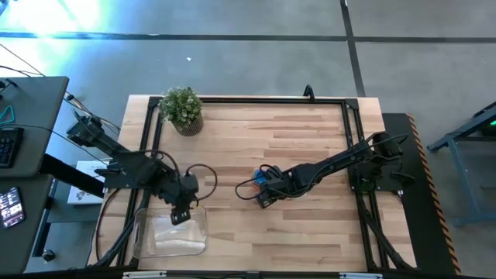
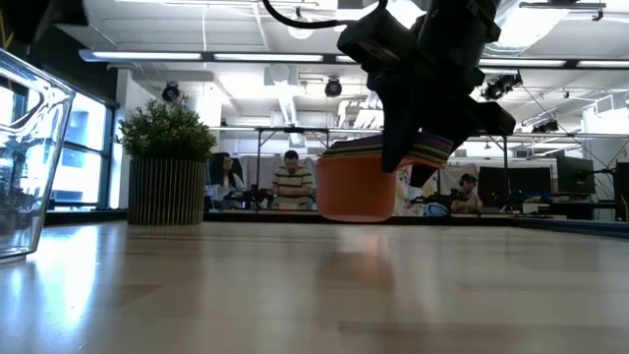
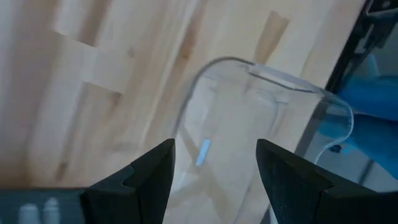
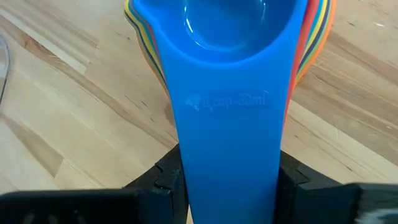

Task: Nest measuring cups in basket
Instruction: Put the nested measuring cups into the transparent bin

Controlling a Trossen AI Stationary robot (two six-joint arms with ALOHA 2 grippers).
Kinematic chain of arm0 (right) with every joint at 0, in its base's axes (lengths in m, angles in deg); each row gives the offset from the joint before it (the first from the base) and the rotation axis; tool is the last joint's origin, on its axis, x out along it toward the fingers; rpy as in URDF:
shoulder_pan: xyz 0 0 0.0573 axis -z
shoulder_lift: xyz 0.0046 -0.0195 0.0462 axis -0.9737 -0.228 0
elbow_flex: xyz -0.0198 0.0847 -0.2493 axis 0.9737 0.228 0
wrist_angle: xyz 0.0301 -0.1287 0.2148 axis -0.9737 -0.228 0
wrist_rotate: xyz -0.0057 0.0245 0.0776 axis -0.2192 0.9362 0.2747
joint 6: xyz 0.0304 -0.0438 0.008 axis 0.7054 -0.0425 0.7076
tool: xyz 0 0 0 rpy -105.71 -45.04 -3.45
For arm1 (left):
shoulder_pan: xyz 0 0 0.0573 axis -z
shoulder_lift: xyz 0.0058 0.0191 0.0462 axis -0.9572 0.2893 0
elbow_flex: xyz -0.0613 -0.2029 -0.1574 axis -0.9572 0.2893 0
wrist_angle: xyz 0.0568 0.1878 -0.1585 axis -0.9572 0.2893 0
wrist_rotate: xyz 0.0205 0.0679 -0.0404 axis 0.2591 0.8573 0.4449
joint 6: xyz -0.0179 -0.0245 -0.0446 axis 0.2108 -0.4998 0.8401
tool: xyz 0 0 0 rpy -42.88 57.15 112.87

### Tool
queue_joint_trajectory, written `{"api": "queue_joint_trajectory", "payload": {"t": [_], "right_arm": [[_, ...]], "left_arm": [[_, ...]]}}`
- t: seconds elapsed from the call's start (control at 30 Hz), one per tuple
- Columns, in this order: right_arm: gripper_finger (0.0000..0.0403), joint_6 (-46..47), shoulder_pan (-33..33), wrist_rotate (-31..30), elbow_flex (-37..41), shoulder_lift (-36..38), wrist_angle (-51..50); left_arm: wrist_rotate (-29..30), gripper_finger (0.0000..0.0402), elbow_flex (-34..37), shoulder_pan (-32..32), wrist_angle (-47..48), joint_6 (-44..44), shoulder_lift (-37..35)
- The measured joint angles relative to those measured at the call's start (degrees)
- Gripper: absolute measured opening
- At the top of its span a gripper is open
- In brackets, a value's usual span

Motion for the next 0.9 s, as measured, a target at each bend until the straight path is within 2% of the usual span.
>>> {"api": "queue_joint_trajectory", "payload": {"t": [0.2,0.47,0.9], "right_arm": [[0.0124,0.1,0.0,0.0,0.0,0.0,0.0],[0.0124,0.1,0.5,0.4,0.0,0.0,0.0],[0.0124,1.0,0.5,0.7,0.0,0.0,0.0]], "left_arm": [[-3.7,0.0216,8.6,0.6,-10.9,1.7,0.0],[-4.4,0.0216,17.9,-0.7,-21.2,4.3,-0.3],[-4.8,0.0216,20.2,-4.1,-24.1,3.6,0.1]]}}
